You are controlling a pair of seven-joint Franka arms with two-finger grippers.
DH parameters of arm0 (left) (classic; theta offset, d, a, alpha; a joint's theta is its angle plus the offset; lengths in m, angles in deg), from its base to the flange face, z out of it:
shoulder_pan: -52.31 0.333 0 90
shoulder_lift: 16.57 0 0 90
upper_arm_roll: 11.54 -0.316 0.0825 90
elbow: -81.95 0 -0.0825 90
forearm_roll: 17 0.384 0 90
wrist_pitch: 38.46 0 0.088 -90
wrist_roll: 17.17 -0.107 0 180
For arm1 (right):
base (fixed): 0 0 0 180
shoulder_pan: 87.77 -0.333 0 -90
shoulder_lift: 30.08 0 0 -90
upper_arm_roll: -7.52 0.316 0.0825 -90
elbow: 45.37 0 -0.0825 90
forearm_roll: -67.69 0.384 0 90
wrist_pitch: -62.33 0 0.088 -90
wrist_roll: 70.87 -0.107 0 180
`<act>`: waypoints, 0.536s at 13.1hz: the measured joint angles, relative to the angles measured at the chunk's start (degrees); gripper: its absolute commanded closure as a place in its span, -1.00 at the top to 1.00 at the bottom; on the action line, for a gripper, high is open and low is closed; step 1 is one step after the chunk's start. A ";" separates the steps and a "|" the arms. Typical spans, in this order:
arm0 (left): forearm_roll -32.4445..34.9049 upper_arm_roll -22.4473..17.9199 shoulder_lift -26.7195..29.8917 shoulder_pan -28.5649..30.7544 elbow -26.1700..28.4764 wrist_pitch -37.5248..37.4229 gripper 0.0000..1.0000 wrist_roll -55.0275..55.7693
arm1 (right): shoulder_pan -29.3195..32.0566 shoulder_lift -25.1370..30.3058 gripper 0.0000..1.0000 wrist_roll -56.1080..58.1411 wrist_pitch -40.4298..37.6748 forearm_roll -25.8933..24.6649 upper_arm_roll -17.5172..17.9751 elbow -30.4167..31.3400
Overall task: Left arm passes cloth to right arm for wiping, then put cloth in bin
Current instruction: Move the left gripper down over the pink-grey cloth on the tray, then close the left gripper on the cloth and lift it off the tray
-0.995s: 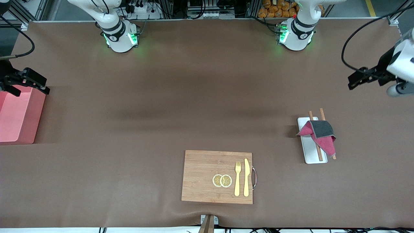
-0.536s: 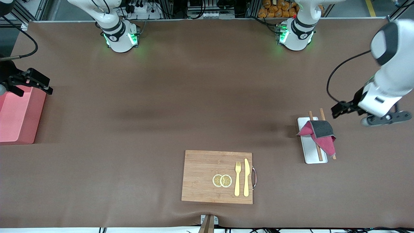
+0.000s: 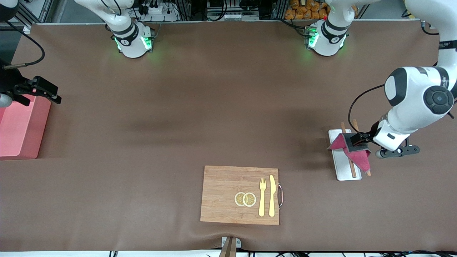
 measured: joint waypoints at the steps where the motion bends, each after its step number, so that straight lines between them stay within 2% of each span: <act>1: 0.00 0.00 -0.52 0.05 -0.11 0.04 0.59 -0.03 | -0.01 0.00 1.00 0.00 0.00 0.00 0.00 0.01; 7: 0.27 -0.02 -2.82 0.62 -0.70 0.12 0.34 -0.11 | -0.12 -0.26 1.00 -0.01 0.00 0.00 0.00 0.06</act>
